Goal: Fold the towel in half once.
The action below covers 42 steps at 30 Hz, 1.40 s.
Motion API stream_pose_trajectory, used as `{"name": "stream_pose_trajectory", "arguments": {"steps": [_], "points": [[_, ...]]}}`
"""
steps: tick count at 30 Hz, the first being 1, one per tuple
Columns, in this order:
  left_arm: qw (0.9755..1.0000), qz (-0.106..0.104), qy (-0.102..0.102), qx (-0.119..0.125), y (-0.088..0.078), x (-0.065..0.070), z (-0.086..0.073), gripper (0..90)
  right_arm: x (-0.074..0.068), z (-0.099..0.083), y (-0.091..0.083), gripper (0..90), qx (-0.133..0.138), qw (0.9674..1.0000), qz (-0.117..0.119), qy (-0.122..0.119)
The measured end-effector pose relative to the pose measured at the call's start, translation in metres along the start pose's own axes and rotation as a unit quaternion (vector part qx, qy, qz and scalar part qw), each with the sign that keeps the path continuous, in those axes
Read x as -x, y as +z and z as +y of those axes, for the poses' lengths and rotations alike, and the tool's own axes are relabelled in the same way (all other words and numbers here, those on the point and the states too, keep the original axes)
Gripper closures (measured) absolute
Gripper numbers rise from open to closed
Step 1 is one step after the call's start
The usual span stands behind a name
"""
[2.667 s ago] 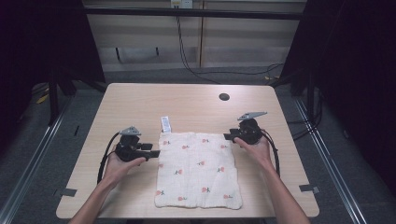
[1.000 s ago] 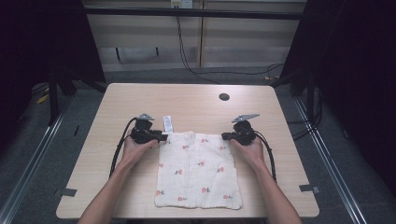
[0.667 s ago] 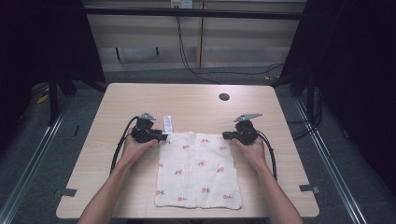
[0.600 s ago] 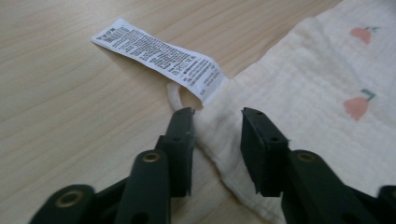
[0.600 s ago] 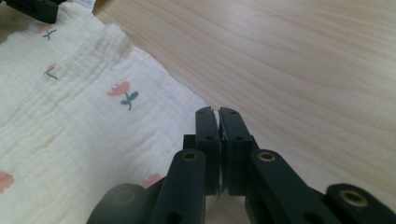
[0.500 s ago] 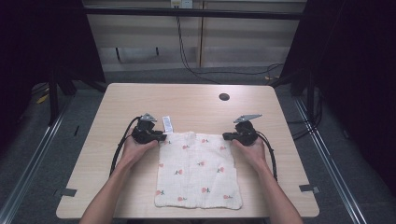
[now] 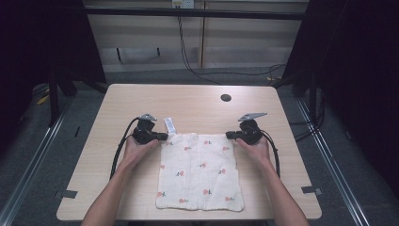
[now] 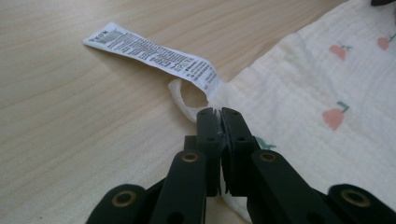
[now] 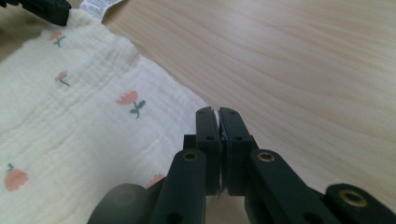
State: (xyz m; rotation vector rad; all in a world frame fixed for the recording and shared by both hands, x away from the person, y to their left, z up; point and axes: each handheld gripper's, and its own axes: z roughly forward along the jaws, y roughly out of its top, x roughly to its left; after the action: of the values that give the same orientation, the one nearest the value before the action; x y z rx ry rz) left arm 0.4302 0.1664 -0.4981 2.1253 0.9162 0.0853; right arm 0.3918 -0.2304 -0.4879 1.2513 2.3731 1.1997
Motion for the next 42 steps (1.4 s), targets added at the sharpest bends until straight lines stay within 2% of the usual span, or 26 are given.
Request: {"name": "stream_pose_trajectory", "arguments": {"steps": [2, 4, 5, 7, 12, 13, 14, 16, 19, 20, 21, 22, 27, 28, 29, 31, 33, 34, 35, 36, 39, 40, 42], "points": [[1.0000, 0.005, 0.004, 0.007, -0.006, 0.002, 0.001, 87.1, 0.003, 0.002, -0.006, 88.5, 0.007, 0.9999, 0.001, 0.008], [0.9999, 0.004, 0.009, 0.010, -0.008, 0.003, 0.001, 87.1, 0.004, 0.002, -0.007, 88.5, 0.006, 0.9999, 0.000, 0.009], [0.9999, -0.001, 0.006, 0.014, -0.010, 0.004, 0.001, 87.1, 0.004, 0.003, -0.008, 88.6, 0.005, 1.0000, -0.004, 0.006], [0.9998, 0.005, 0.010, 0.013, -0.012, 0.005, 0.000, 87.1, 0.004, 0.004, -0.012, 88.7, 0.003, 1.0000, -0.006, 0.005], [0.9996, -0.015, 0.010, 0.019, -0.025, 0.006, 0.005, 87.1, 0.006, 0.007, -0.022, 88.6, 0.024, 0.9995, 0.015, 0.015], [0.9996, -0.012, 0.016, 0.019, -0.029, 0.007, 0.007, 87.1, 0.007, 0.009, -0.023, 88.6, 0.024, 0.9994, 0.021, 0.015], [0.9993, -0.015, 0.015, 0.031, -0.037, 0.008, 0.011, 87.1, 0.006, 0.014, -0.026, 88.6, 0.024, 0.9993, 0.028, 0.008], [0.9991, -0.016, 0.015, 0.035, -0.041, 0.008, 0.013, 87.2, 0.006, 0.020, -0.029, 88.7, 0.034, 0.9988, 0.033, 0.010], [0.9988, -0.004, 0.023, 0.042, -0.051, 0.009, 0.020, 87.1, 0.006, 0.024, -0.031, 88.7, 0.036, 0.9990, 0.027, 0.005], [0.9984, 0.001, 0.022, 0.052, -0.054, 0.009, 0.022, 87.2, 0.007, 0.027, -0.032, 88.7, 0.039, 0.9989, 0.027, 0.006], [0.9981, -0.007, 0.017, 0.058, -0.056, 0.008, 0.024, 87.2, 0.007, 0.029, -0.034, 88.7, 0.044, 0.9986, 0.028, 0.007], [0.9981, 0.005, 0.027, 0.055, -0.057, 0.008, 0.028, 87.1, 0.008, 0.032, -0.036, 88.7, 0.050, 0.9983, 0.027, 0.011], [0.9974, 0.002, 0.029, 0.066, -0.059, 0.008, 0.035, 87.2, 0.010, 0.037, -0.037, 88.6, 0.056, 0.9981, 0.021, 0.015], [0.9971, 0.001, 0.027, 0.071, -0.059, 0.008, 0.035, 87.2, 0.010, 0.039, -0.038, 88.6, 0.057, 0.9981, 0.014, 0.015], [0.9966, 0.009, 0.030, 0.076, -0.059, 0.010, 0.036, 87.2, 0.010, 0.040, -0.038, 88.6, 0.058, 0.9982, 0.011, 0.012], [0.9963, 0.004, 0.029, 0.081, -0.060, 0.011, 0.037, 87.2, 0.010, 0.044, -0.039, 88.7, 0.058, 0.9982, 0.011, 0.010], [0.9960, 0.009, 0.035, 0.082, -0.063, 0.012, 0.038, 87.2, 0.010, 0.047, -0.041, 88.7, 0.060, 0.9981, 0.011, 0.012], [0.9953, 0.008, 0.033, 0.090, -0.067, 0.012, 0.040, 87.2, 0.012, 0.050, -0.045, 88.7, 0.068, 0.9975, 0.014, 0.016], [0.9954, 0.005, 0.036, 0.089, -0.068, 0.013, 0.040, 87.2, 0.012, 0.050, -0.046, 88.7, 0.072, 0.9972, 0.014, 0.017], [0.9954, 0.005, 0.036, 0.089, -0.068, 0.013, 0.040, 87.2, 0.012, 0.050, -0.046, 88.7, 0.072, 0.9972, 0.014, 0.017], [0.9964, 0.010, 0.049, 0.069, -0.067, 0.017, 0.037, 87.2, 0.008, 0.045, -0.047, 88.8, 0.081, 0.9963, 0.022, 0.017], [0.9963, 0.012, 0.051, 0.067, -0.067, 0.018, 0.035, 87.2, 0.008, 0.045, -0.047, 88.8, 0.081, 0.9963, 0.022, 0.017], [0.9961, 0.001, 0.043, 0.077, -0.068, 0.018, 0.029, 87.2, 0.005, 0.039, -0.045, 88.8, 0.075, 0.9968, 0.023, 0.012]]}}
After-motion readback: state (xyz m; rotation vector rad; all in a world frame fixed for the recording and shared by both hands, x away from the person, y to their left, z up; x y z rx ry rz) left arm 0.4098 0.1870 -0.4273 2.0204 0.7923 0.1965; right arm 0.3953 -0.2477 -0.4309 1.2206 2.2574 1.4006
